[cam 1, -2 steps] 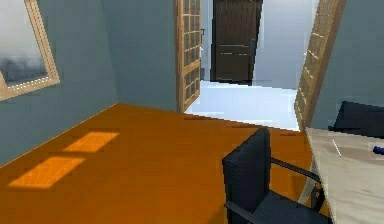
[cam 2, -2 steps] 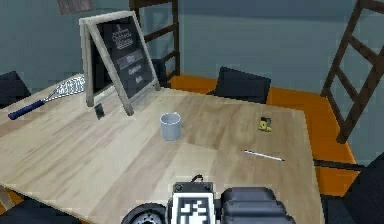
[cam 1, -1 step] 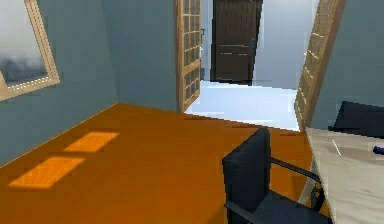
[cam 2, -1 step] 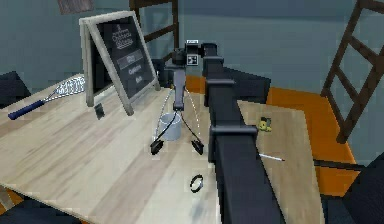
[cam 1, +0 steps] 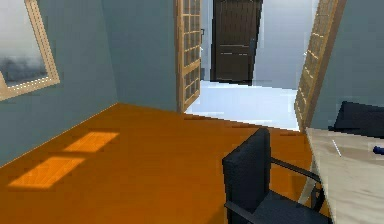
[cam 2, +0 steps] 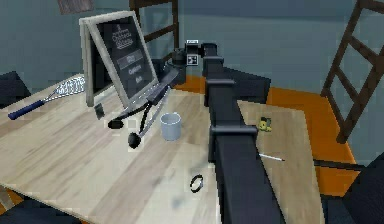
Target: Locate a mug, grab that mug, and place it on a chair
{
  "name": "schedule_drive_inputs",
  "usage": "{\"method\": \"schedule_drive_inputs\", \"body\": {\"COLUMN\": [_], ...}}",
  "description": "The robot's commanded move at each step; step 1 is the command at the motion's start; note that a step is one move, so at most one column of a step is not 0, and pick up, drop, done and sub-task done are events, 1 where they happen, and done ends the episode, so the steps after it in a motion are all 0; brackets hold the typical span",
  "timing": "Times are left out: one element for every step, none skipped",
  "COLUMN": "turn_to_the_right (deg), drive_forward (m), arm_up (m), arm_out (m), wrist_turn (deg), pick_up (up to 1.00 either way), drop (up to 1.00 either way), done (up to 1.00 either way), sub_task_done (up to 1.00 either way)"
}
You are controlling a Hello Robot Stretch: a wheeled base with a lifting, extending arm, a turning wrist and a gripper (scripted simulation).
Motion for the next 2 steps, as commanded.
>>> {"method": "schedule_drive_inputs", "body": {"turn_to_the_right": [0.0,0.0], "drive_forward": [0.0,0.0], "arm_up": [0.0,0.0], "arm_out": [0.0,0.0], "wrist_turn": [45.0,45.0], "pick_up": [0.0,0.0], "drop": [0.0,0.0], "done": [0.0,0.0], "sub_task_done": [0.0,0.0]}}
